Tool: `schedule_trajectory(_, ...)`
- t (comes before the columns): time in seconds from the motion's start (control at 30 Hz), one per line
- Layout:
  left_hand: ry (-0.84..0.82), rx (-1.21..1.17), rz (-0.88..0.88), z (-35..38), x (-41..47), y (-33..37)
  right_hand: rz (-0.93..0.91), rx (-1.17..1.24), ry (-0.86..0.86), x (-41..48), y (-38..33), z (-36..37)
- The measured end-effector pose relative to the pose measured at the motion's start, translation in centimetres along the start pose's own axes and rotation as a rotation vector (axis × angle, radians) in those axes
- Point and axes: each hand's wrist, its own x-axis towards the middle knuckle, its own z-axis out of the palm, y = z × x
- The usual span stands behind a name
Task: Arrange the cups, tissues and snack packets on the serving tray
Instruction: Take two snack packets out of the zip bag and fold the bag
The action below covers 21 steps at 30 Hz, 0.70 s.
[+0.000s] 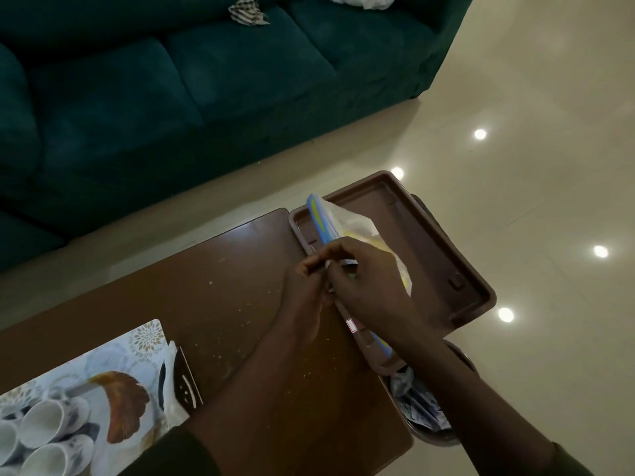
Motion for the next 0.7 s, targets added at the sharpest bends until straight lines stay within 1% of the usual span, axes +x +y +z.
schedule_trajectory(0.07, -0.016, 0.015, 0.012, 0.8, -0.1, 0.4, 0.046, -0.095, 0.047, 0.2, 0.2, -1.0)
schedule_trajectory(0.13, -0.010, 0.005, 0.014, 1.2, -0.2, 0.6, 0.101, -0.198, 0.041, 0.4, 0.6, -2.0)
schedule_trajectory(0.27, 0.015, 0.007, 0.008, 1.3, -0.3, 0.5, 0.217, -0.492, -0.102, 0.7, 1.7, -3.3)
schedule_trajectory(0.3, 0.027, 0.023, 0.016, 1.2, -0.5, 0.5, 0.225, -0.503, -0.126, 0.6, 1.7, -3.6)
schedule_trajectory(0.4, 0.030, 0.045, 0.039, 1.1, -0.9, 0.6, 0.158, -0.389, -0.118, 0.8, 1.4, -3.7)
schedule_trajectory(0.47, 0.034, 0.064, 0.046, 1.1, -1.1, 0.5, 0.195, -0.467, -0.253, 1.4, 1.5, -3.2)
schedule_trajectory(0.53, 0.034, 0.074, 0.055, 1.3, -1.2, 0.5, 0.318, -0.560, -0.403, 2.0, 2.5, -2.8)
schedule_trajectory(0.57, 0.036, 0.085, 0.060, 1.3, -1.3, 0.4, 0.372, -0.583, -0.437, 2.3, 3.1, -2.6)
schedule_trajectory(0.6, 0.034, 0.100, 0.069, 1.4, -1.4, 0.3, 0.416, -0.607, -0.428, 2.5, 3.7, -2.5)
schedule_trajectory(0.63, 0.030, 0.115, 0.084, 1.3, -1.5, 0.3, 0.453, -0.636, -0.376, 2.8, 4.2, -2.5)
schedule_trajectory(0.7, 0.024, 0.142, 0.113, 1.1, -1.5, 0.1, 0.490, -0.725, -0.198, 3.1, 5.0, -2.6)
